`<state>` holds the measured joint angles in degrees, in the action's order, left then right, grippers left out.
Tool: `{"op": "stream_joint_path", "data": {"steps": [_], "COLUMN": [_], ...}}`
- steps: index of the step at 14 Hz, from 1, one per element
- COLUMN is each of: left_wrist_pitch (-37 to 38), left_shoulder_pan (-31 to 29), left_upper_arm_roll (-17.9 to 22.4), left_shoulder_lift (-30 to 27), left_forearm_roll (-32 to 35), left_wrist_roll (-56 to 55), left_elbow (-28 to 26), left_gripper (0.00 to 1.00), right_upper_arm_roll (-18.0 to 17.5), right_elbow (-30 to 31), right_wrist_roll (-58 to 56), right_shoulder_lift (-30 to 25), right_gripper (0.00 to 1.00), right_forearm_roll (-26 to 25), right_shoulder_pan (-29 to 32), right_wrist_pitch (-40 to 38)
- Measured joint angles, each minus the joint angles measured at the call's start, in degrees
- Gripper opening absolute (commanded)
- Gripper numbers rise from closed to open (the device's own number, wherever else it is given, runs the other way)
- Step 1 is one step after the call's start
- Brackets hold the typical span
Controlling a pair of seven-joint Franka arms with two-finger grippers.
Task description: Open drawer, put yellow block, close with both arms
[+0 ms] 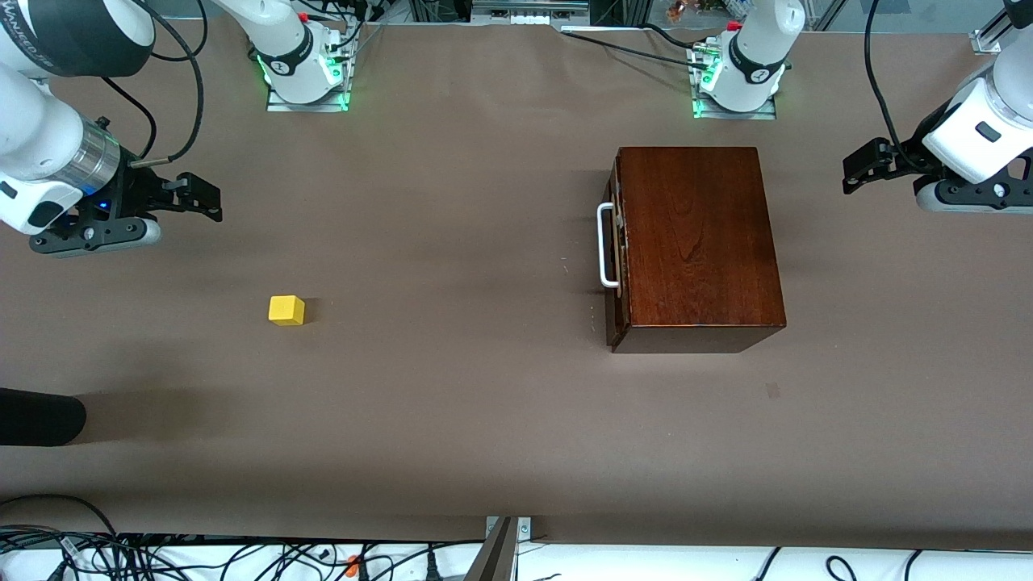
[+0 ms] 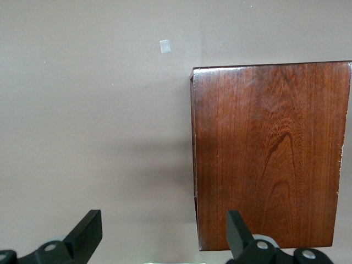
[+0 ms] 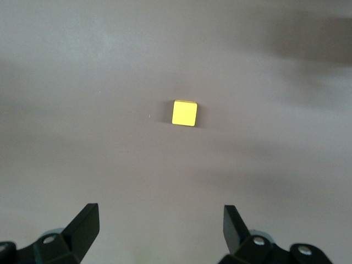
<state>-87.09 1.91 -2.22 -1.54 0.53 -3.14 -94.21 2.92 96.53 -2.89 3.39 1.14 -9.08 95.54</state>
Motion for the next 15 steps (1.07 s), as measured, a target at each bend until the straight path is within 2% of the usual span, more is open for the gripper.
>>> {"op": "stream_joint_path", "data": {"steps": [15], "left_wrist_pitch": [2.36], "left_shoulder_pan": [0.77], "left_upper_arm_roll": [-0.93], "left_shoulder_lift": [1.67], "left_forearm_roll": [-0.06], "left_wrist_roll": [-0.07], "left_elbow": [1.03], "left_gripper": [1.0], "right_upper_arm_roll": [0.08], "right_elbow": [0.0], "right_wrist_roll": [0.0], "right_shoulder_lift": [0.0], "right_gripper": [1.0], "right_forearm_roll": [0.0], "right_shoulder_pan": [0.01], "right_wrist_pitch": [-1.73]}}
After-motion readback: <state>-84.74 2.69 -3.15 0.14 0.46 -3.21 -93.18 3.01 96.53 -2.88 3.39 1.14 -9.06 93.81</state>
